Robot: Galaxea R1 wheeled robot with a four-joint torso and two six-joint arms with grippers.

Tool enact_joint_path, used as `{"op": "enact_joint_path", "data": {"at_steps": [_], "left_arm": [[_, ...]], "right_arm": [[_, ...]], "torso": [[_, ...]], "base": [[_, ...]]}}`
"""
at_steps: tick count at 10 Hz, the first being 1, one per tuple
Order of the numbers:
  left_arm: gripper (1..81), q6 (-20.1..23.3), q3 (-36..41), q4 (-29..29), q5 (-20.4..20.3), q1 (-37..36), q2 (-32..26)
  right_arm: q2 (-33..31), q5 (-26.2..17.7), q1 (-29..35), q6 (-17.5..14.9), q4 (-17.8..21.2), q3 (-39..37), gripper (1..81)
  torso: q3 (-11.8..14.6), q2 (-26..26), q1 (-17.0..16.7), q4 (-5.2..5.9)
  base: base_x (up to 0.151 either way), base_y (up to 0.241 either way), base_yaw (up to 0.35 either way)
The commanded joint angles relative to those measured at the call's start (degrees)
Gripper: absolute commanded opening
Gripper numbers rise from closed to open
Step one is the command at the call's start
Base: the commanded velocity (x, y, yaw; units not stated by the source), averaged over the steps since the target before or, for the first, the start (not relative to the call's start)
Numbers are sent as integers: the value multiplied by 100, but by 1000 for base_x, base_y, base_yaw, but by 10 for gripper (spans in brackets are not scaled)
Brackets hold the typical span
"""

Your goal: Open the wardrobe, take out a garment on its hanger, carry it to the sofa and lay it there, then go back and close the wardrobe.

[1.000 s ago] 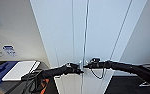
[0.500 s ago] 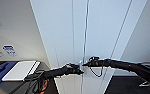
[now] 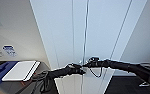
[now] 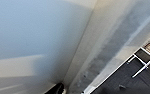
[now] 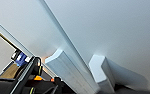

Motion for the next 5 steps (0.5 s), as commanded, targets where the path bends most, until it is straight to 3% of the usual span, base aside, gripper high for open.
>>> {"op": "enact_joint_path", "data": {"at_steps": [1, 5], "left_arm": [[811, 47, 91, 30, -114, -894, 205], [811, 29, 100, 21, -273, -859, 381]], "right_arm": [[158, 31, 814, -5, 50, 194, 811], [201, 145, 796, -5, 68, 212, 811]], "torso": [[0, 0, 0, 0], [0, 0, 0, 0]], "base": [[0, 0, 0], [0, 0, 0]]}}
